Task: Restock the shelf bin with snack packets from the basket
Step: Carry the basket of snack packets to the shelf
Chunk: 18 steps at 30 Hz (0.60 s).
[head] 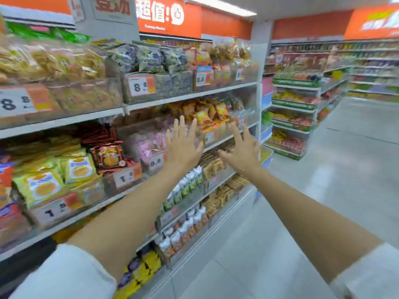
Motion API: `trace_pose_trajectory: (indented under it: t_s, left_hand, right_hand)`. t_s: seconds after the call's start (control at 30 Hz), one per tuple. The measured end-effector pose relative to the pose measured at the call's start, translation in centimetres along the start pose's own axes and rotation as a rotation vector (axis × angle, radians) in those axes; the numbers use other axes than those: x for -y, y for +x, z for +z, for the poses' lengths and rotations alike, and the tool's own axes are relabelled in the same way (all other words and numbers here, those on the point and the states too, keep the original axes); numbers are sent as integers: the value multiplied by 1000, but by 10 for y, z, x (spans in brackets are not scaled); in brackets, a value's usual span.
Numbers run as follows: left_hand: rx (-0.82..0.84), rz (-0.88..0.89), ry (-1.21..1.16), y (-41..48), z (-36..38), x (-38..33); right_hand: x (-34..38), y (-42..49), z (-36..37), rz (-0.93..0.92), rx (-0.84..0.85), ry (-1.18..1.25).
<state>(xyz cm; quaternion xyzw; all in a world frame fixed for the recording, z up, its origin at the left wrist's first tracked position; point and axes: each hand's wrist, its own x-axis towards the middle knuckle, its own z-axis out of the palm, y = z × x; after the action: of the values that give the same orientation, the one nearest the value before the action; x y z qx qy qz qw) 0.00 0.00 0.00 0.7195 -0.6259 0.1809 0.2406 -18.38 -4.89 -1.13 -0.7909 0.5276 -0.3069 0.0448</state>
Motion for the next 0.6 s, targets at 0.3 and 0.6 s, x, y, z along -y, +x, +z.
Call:
trace_pose_trajectory:
  t_s: [0.3,0.6]
  left_hand:
    - [310,175,-162,5,154,-199]
    - [562,340,-211,68,320,-370]
  right_hand:
    - [-221,-55,-21,419,164,-74]
    - [-434,-25,-12,786,196,-75]
